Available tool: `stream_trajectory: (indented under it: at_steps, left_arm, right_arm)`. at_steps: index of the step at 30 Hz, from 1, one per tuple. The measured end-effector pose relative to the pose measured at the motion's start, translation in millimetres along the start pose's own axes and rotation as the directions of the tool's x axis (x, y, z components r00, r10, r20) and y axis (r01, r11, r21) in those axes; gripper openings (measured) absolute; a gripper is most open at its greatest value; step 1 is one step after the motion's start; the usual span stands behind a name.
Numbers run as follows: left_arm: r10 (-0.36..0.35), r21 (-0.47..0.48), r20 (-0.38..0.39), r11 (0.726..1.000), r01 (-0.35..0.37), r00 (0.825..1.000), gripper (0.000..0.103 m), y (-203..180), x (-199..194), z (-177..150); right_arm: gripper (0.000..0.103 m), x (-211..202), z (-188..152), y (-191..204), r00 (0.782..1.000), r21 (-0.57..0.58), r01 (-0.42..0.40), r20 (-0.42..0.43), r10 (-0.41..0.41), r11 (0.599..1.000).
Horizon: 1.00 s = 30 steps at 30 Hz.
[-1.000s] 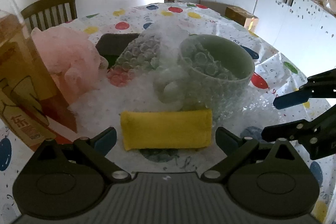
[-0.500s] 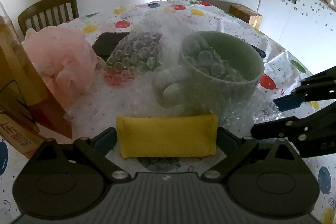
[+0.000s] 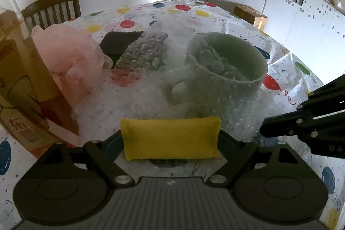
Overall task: Organize soft objects
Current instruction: 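Grasp the yellow cloth with the left gripper while the right gripper grasps the bubble wrap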
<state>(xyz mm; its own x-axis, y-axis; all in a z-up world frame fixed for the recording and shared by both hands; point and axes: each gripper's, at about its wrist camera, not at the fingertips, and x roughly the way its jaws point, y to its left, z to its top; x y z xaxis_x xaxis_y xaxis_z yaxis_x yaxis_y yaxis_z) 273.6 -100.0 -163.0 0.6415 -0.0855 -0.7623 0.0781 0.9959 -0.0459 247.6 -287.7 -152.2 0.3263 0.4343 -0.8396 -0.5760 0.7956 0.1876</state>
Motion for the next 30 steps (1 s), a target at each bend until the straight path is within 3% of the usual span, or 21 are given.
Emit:
stream_trajectory:
  at_steps: [17,30]
  left_arm:
    - [-0.030,-0.074,0.027,0.997,0.032,0.999,0.090,13.7,-51.2,-14.3]
    - [-0.002,-0.119,0.064,0.993,0.009,0.998,0.090,42.5,-111.0,-29.7]
  right_arm:
    - [0.000,-46.7,-13.6,26.2,0.994,0.093,-0.073,0.091,0.065,0.993]
    - [0.000,-92.3,-6.5,79.5,0.977,0.093,-0.145,0.171,0.128,0.985]
